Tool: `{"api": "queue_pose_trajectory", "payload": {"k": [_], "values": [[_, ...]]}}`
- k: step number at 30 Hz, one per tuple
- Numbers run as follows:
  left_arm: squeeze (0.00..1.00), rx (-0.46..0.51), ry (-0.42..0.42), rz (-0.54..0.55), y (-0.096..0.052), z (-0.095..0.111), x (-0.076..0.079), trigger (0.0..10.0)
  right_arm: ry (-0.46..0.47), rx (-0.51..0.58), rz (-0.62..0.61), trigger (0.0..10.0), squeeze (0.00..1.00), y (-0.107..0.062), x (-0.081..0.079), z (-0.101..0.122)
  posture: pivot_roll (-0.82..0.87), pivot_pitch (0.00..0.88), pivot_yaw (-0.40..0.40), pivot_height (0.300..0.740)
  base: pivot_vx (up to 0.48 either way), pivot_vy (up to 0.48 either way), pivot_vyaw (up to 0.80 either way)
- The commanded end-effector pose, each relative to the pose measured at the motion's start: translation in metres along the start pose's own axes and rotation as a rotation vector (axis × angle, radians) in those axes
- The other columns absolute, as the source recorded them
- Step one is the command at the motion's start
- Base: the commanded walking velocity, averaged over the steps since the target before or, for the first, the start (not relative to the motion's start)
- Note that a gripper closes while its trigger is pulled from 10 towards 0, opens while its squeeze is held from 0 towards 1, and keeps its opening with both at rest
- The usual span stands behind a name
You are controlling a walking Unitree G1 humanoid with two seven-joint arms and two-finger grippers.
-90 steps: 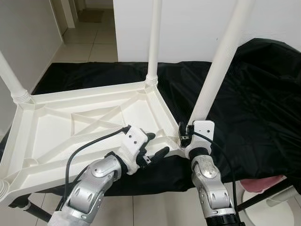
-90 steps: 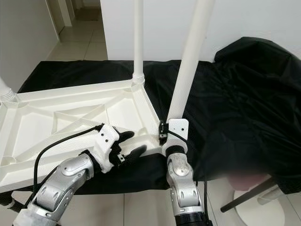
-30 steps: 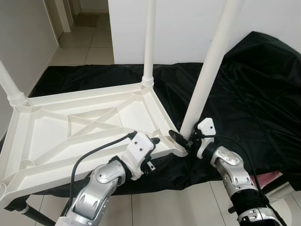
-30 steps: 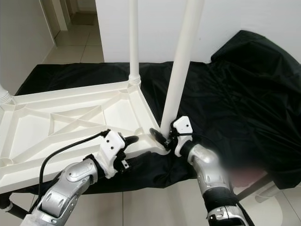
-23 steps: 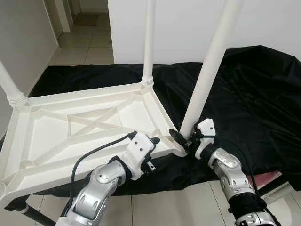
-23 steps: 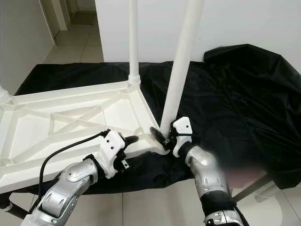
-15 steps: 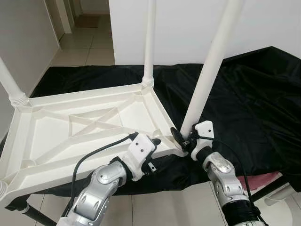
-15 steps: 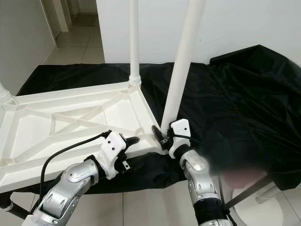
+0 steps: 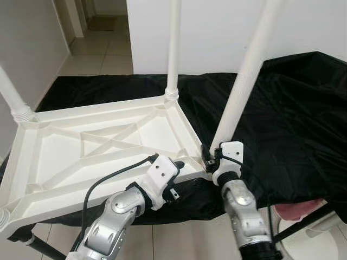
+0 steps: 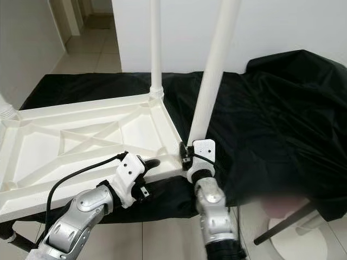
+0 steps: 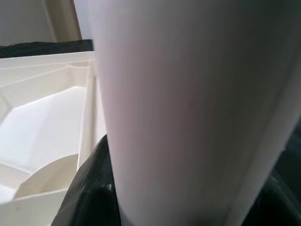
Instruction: Building children table
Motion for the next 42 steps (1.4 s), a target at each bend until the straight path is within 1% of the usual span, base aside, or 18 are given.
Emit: {"api": "queue_pose_trajectory", "payload": {"k": [1, 4, 9, 10, 11, 12, 16, 18, 22, 23, 24, 25, 27, 28, 32, 38, 41, 42], "values": [[0.00, -0.021, 0.000, 0.061, -0.001, -0.004, -0.004, 10.0, -0.002, -0.103, -0.087, 10.0, 0.00, -0.008, 0.008, -0.021, 0.00, 0.011, 0.005, 0.740, 0.000, 0.000, 0.00], [0.00, -0.017, 0.000, 0.064, 0.000, -0.004, -0.004, 10.0, 0.013, -0.079, -0.073, 10.0, 0.00, -0.007, 0.000, -0.016, 0.00, 0.004, 0.002, 0.740, 0.000, 0.000, 0.00], [0.00, -0.018, 0.002, 0.062, 0.000, -0.004, -0.005, 10.0, 0.025, -0.053, -0.030, 10.0, 0.00, -0.005, 0.001, -0.012, 0.00, 0.005, 0.003, 0.740, 0.000, 0.000, 0.00], [0.00, -0.020, 0.006, 0.061, -0.001, -0.004, -0.005, 10.0, 0.020, -0.044, -0.007, 10.0, 0.45, -0.004, 0.002, -0.010, 0.00, 0.005, 0.003, 0.740, 0.000, 0.000, 0.00], [0.00, -0.021, 0.009, 0.060, -0.001, -0.004, -0.006, 10.0, 0.016, -0.039, 0.009, 10.0, 0.45, -0.004, 0.003, -0.009, 0.00, 0.005, 0.003, 0.740, 0.000, 0.000, 0.00], [0.00, -0.022, 0.010, 0.057, -0.001, -0.004, -0.006, 10.0, 0.019, -0.033, 0.031, 10.0, 1.00, -0.004, 0.003, -0.008, 0.00, 0.005, 0.003, 0.740, 0.000, 0.000, 0.00], [0.00, -0.022, 0.010, 0.056, -0.001, -0.004, -0.006, 10.0, 0.019, -0.032, 0.038, 10.0, 1.00, -0.004, 0.003, -0.007, 0.00, 0.005, 0.003, 0.740, 0.000, 0.000, 0.00], [0.00, -0.025, 0.011, 0.054, -0.001, -0.004, -0.006, 10.0, 0.005, -0.010, 0.113, 10.0, 1.00, -0.001, 0.009, -0.002, 0.00, 0.002, 0.005, 0.740, 0.000, 0.000, 0.00], [0.00, -0.026, 0.013, 0.053, -0.001, -0.004, -0.006, 10.0, 0.003, -0.006, 0.155, 10.0, 1.00, 0.001, 0.013, -0.001, 0.00, 0.002, 0.005, 0.740, 0.000, 0.000, 0.00], [0.00, -0.026, 0.013, 0.051, -0.001, -0.004, -0.006, 10.0, -0.008, 0.009, 0.204, 10.0, 0.05, 0.002, 0.017, 0.002, 0.00, 0.002, 0.005, 0.740, 0.000, 0.000, 0.00], [0.00, -0.026, 0.013, 0.051, -0.001, -0.004, -0.006, 10.0, -0.008, 0.009, 0.204, 10.0, 0.05, 0.002, 0.017, 0.002, 0.00, 0.002, 0.005, 0.740, 0.000, 0.000, 0.00], [0.00, -0.026, 0.013, 0.051, -0.001, -0.004, -0.006, 10.0, -0.014, 0.017, 0.277, 10.0, 0.00, 0.004, 0.019, 0.003, 0.01, 0.006, 0.007, 0.740, 0.000, 0.000, 0.00], [0.00, -0.026, 0.013, 0.051, -0.001, -0.004, -0.006, 10.0, -0.014, 0.017, 0.277, 10.0, 0.00, 0.004, 0.019, 0.003, 0.01, 0.006, 0.007, 0.740, 0.000, 0.000, 0.00], [0.00, -0.026, 0.012, 0.048, -0.001, -0.004, -0.005, 10.0, -0.033, 0.030, 0.354, 10.0, 0.00, 0.005, 0.018, 0.006, 0.01, 0.004, 0.011, 0.740, 0.000, 0.000, 0.00], [0.00, -0.029, 0.015, 0.038, -0.002, -0.004, -0.004, 10.0, -0.083, 0.048, 0.524, 10.0, 0.00, 0.010, 0.013, 0.011, 0.01, 0.002, 0.013, 0.740, 0.000, 0.000, 0.00], [0.00, -0.031, 0.021, 0.034, -0.001, -0.004, -0.004, 10.0, -0.105, 0.051, 0.604, 10.0, 0.00, 0.014, 0.009, 0.015, 0.01, 0.000, 0.018, 0.740, 0.000, 0.000, 0.00], [0.00, -0.028, 0.025, 0.037, 0.000, -0.003, -0.005, 10.0, -0.182, 0.028, 0.671, 10.0, 0.00, 0.019, 0.008, 0.014, 0.01, 0.000, 0.020, 0.740, 0.000, 0.000, 0.00], [0.00, -0.027, 0.026, 0.038, 0.000, -0.002, -0.005, 10.0, -0.197, 0.019, 0.689, 4.7, 0.00, 0.022, 0.010, 0.014, 0.01, 0.000, 0.020, 0.740, 0.000, 0.000, 0.00]]}}
Point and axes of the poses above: a point about 5 cm out from each wrist's last joint towards the gripper, its own y axis pointing out of the wrist towards the gripper, its own z axis along the axis of the wrist's last joint, x = y × z, the point moved 2 cm from there along y, pointing out of the wrist towards the gripper
